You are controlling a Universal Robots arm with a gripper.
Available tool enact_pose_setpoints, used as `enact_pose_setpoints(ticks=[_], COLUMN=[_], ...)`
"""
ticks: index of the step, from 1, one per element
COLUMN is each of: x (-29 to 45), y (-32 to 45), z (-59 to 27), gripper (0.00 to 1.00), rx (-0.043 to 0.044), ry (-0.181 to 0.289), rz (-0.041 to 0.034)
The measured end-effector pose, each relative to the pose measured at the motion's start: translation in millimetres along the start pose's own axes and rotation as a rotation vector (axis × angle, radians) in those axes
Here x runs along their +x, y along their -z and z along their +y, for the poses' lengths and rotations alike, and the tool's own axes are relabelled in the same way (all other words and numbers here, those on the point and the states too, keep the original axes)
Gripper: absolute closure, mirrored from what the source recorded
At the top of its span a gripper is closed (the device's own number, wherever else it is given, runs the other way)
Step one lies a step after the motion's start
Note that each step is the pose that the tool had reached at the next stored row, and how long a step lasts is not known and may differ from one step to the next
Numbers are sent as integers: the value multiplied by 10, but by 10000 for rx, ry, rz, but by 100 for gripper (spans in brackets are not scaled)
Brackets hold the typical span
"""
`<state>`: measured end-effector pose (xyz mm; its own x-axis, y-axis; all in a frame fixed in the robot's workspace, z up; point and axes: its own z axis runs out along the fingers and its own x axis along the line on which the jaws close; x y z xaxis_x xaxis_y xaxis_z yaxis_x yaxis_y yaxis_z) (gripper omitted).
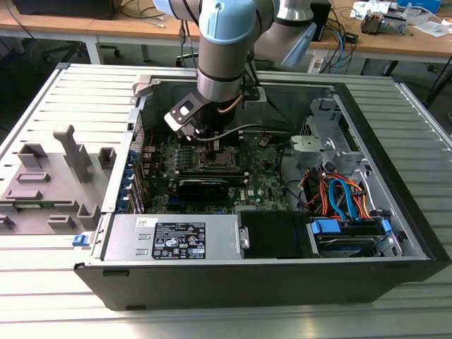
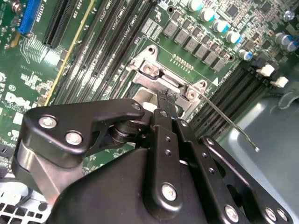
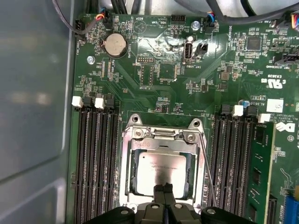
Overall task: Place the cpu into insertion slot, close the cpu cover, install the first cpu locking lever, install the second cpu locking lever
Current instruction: 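Close the cpu cover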
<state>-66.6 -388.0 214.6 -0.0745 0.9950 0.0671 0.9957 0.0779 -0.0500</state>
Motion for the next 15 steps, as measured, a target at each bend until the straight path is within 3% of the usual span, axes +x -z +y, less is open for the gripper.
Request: enact_pose_setpoints(ticks=[15], x=[-1], y=[23], z=[17], gripper=[89], rx=[18], ry=[1], rz=[-1])
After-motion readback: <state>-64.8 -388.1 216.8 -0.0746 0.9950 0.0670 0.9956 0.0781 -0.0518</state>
